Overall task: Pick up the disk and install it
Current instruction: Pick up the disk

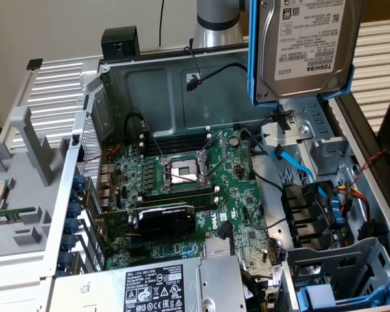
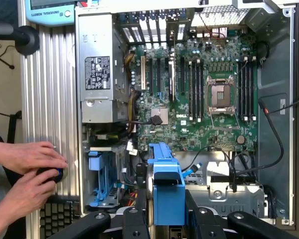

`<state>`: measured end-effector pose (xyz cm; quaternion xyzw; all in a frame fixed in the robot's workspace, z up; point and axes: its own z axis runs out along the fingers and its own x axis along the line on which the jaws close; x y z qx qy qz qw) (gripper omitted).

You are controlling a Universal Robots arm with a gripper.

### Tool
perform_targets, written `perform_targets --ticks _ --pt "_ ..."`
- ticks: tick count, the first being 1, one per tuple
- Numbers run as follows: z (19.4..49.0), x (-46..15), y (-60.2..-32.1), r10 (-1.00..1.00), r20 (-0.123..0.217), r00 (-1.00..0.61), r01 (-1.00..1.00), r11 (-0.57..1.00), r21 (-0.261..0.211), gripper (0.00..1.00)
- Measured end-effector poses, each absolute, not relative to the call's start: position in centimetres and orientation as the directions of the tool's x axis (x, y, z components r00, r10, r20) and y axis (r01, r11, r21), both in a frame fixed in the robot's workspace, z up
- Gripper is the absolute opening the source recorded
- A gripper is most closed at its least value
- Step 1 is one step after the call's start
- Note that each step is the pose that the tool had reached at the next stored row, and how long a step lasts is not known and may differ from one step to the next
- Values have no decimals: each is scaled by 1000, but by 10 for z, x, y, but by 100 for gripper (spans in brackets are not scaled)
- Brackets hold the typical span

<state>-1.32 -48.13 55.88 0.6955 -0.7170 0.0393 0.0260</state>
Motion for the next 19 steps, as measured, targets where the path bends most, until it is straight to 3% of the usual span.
perform_targets --ticks 19 --pt "576 -11 -503 -995 94 -39 -999 37 -22 37"
